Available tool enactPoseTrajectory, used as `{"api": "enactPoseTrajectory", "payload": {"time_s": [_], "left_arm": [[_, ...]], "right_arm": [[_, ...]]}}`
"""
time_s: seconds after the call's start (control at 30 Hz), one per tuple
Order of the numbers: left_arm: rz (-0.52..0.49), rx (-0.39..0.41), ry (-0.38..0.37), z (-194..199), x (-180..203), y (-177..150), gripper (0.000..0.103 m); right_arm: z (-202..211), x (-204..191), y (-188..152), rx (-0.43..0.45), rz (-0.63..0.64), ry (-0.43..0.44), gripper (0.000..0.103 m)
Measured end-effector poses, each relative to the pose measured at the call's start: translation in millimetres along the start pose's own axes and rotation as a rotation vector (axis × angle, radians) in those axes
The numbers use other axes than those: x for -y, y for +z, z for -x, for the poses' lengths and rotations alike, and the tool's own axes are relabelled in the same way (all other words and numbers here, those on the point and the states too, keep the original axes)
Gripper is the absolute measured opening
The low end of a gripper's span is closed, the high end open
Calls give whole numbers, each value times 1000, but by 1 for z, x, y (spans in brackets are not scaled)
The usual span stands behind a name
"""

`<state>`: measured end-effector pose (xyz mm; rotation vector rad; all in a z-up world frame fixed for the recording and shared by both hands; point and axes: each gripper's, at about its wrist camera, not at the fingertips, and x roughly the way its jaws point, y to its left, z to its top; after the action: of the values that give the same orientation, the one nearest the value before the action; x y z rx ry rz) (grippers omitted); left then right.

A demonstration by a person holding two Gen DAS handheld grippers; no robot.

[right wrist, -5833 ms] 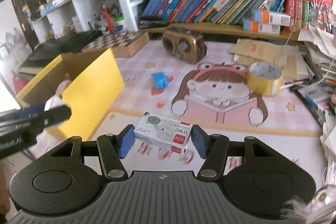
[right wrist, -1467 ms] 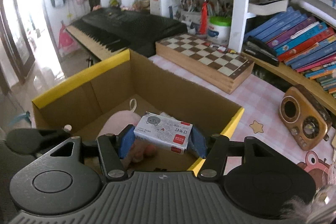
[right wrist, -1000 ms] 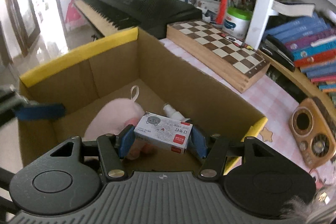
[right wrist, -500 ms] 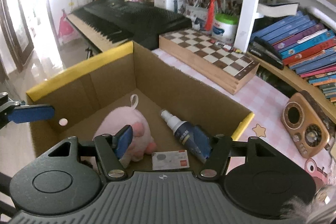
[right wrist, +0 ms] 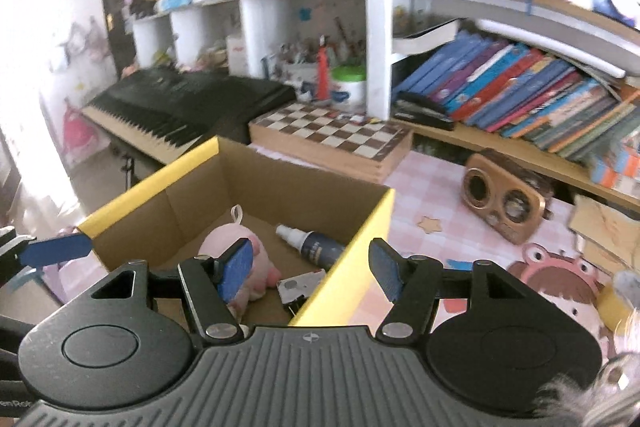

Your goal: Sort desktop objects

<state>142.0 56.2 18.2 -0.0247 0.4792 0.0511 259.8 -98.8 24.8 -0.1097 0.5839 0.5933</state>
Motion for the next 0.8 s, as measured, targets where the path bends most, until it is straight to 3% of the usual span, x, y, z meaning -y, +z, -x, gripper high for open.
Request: {"api": "enactPoseTrajectory", "payload": {"time_s": [0.3, 0.8], "left_arm": [[-16, 10, -46, 29, 2, -14, 88], [-46, -11, -118, 68, 5, -43, 89]], "right_arm": [[53, -7, -30, 54, -67, -102, 62], [115, -30, -112, -7, -192, -256, 67]]}}
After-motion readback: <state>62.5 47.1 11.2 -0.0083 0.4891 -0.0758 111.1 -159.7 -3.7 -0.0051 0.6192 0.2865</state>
